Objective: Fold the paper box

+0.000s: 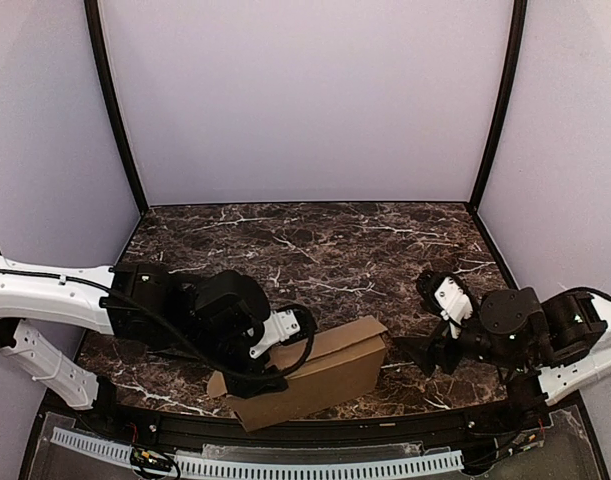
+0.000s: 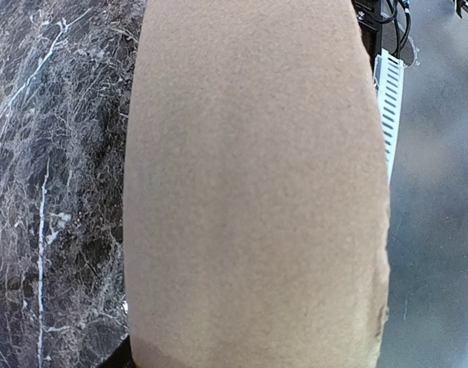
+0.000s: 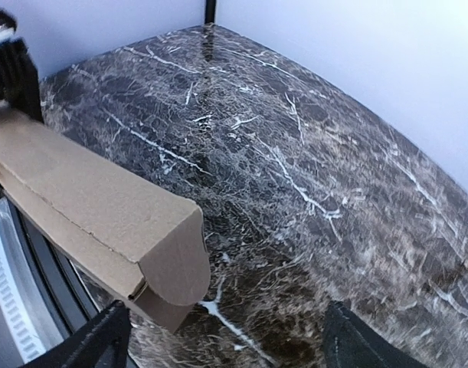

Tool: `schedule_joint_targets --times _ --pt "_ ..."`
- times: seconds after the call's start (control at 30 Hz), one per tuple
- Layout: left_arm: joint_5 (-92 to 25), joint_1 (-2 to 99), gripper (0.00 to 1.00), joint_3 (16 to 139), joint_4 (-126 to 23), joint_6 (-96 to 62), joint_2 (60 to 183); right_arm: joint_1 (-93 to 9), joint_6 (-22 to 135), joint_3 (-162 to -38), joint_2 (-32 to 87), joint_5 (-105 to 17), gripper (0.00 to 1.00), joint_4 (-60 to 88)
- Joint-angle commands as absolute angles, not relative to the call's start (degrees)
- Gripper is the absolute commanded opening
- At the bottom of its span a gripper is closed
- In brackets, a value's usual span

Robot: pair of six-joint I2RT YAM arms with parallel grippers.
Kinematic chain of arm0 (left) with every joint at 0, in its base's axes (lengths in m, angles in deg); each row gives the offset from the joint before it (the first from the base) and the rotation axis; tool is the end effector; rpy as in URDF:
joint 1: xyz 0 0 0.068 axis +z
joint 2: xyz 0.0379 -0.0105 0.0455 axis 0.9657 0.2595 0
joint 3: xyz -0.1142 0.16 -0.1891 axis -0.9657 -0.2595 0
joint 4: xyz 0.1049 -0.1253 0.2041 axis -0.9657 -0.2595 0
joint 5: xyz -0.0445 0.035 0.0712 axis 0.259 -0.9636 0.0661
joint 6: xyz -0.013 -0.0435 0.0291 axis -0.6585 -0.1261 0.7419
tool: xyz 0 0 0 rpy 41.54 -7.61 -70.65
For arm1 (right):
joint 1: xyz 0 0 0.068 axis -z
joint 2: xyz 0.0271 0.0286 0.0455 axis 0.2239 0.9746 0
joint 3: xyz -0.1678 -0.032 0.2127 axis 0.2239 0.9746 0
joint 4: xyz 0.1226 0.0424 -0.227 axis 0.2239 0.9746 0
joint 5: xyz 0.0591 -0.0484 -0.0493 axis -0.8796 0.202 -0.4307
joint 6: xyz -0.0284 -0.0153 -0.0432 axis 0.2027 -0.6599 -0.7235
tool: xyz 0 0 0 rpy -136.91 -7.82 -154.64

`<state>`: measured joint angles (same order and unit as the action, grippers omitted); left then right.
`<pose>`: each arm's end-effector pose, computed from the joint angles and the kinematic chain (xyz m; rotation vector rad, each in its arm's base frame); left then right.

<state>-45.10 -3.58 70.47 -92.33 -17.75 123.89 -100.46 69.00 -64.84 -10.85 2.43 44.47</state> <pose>0.0586 -0.2795 0.2881 1.3929 2.1675 -0.5814 0.0293 0.1574 0.2877 -0.8089 1.8707 0.4407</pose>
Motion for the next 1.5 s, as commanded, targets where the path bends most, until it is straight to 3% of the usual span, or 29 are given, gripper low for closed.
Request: schedule_joint_targets --times 0.0,0.23,0.43,0.6,0.73,0.83,1.0,1.07,1.3,1.47 --pt "-50.93 -2.31 0.18 70.92 -98.64 -6.36 127.66 -95.64 53.82 -61.71 -10.87 -8.45 0.78 36.24" --pt "-51.25 -1.92 0.15 72.99 -100.54 -3.02 130.59 -94.24 47.81 -61.28 -7.81 -12.78 0.63 30.55" --pt "-51.48 -1.70 0.18 73.65 -100.79 -2.95 131.74 -94.24 48.02 -61.66 -7.03 -9.43 0.36 29.50" --pt "-51.57 -1.67 0.23 74.64 -101.44 -3.73 132.82 -94.29 49.66 -61.86 -6.84 -7.65 0.26 29.66" --pt "-50.96 -1.55 0.31 74.56 -101.33 -4.25 133.14 -94.27 49.92 -61.76 -6.66 -7.34 0.12 29.92" --pt "-50.36 -0.68 0.45 74.43 -101.08 -5.24 132.55 -94.24 51.21 -62.21 -5.82 -7.60 0.01 30.15" --pt "-49.95 0.82 0.91 74.55 -99.62 -7.11 129.75 -94.28 51.21 -62.99 -4.36 -8.17 0.00 30.56" --pt "-49.54 1.31 0.98 74.33 -98.47 -7.65 128.30 -94.19 51.27 -62.84 -4.08 -8.49 0.00 30.56" --pt "-48.89 3.18 0.99 70.53 -94.59 -11.14 120.83 -94.21 52.42 -62.47 -4.02 -7.93 0.00 31.57" --pt "-47.27 3.24 1.00 61.10 -87.72 -17.19 110.27 -94.25 52.70 -62.47 -4.11 -8.56 0.00 32.22"
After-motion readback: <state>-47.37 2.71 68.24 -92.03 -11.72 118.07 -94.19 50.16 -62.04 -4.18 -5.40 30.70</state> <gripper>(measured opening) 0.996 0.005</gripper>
